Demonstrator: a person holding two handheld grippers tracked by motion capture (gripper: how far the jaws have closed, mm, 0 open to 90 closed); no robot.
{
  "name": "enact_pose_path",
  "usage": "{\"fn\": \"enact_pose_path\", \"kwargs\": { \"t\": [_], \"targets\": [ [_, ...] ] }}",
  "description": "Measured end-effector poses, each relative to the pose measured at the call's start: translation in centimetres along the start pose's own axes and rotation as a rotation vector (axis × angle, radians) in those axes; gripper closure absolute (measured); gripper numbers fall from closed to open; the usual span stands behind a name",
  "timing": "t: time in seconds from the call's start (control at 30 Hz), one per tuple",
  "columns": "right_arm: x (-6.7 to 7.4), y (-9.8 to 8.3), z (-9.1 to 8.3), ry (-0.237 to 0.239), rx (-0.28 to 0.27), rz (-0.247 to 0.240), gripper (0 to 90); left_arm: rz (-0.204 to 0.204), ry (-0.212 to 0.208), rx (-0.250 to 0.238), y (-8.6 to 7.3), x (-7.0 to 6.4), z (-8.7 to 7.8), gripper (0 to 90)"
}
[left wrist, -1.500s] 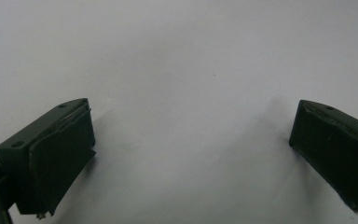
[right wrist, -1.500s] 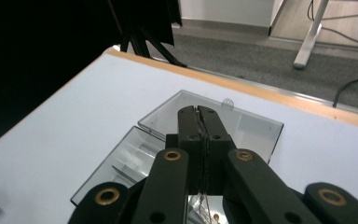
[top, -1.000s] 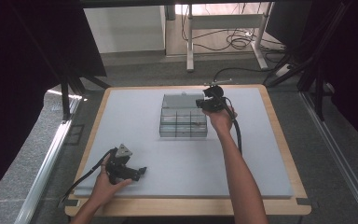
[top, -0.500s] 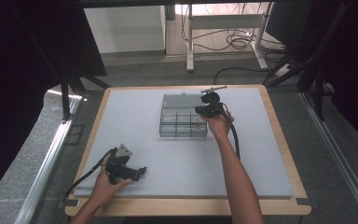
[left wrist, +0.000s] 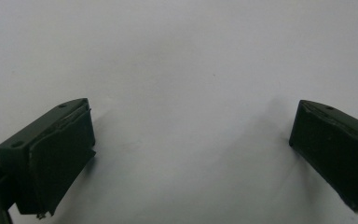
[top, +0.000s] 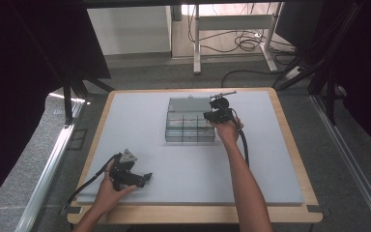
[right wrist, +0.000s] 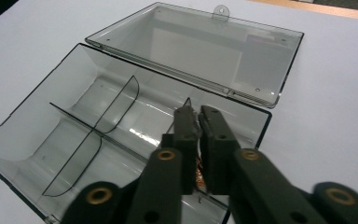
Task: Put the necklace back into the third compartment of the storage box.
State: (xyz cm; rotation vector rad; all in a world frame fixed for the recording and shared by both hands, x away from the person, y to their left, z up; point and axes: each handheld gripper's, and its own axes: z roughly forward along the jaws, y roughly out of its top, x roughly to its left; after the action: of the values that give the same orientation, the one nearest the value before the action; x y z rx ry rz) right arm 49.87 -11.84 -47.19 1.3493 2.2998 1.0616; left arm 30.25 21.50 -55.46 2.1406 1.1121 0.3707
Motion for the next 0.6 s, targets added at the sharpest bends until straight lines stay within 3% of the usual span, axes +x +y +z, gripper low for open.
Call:
{"fn": "enact_pose_path", "kwargs": {
  "t": [0.23, 0.37, 0.47, 0.5, 0.57, 0.6],
  "targets": [
    [0.1, 0.1, -1.3, -0.002, -0.034, -0.032, 62.9, 0.001, 0.000, 0.001, 0.0, 0.0, 0.0, 0.0],
    [0.7, -0.7, -3.4, 0.045, -0.050, -0.075, 54.0, 0.000, 0.000, 0.000, 0.0, 0.0, 0.0, 0.0],
    [0.9, -1.3, -4.2, 0.059, -0.041, -0.100, 49.9, 0.000, 0.000, 0.000, 0.0, 0.0, 0.0, 0.0],
    [1.1, -1.9, -5.3, 0.053, -0.045, -0.131, 46.8, 0.001, 0.000, 0.000, 0.0, 0.0, 0.0, 0.0],
    [1.2, -2.3, -5.9, 0.061, -0.048, -0.130, 45.0, 0.000, 0.000, 0.000, 0.0, 0.0, 0.0, 0.0],
    [1.3, -3.1, -7.1, 0.096, -0.069, -0.119, 42.0, 0.000, 0.000, 0.000, 0.0, 0.0, 0.0, 0.0]
  ]
}}
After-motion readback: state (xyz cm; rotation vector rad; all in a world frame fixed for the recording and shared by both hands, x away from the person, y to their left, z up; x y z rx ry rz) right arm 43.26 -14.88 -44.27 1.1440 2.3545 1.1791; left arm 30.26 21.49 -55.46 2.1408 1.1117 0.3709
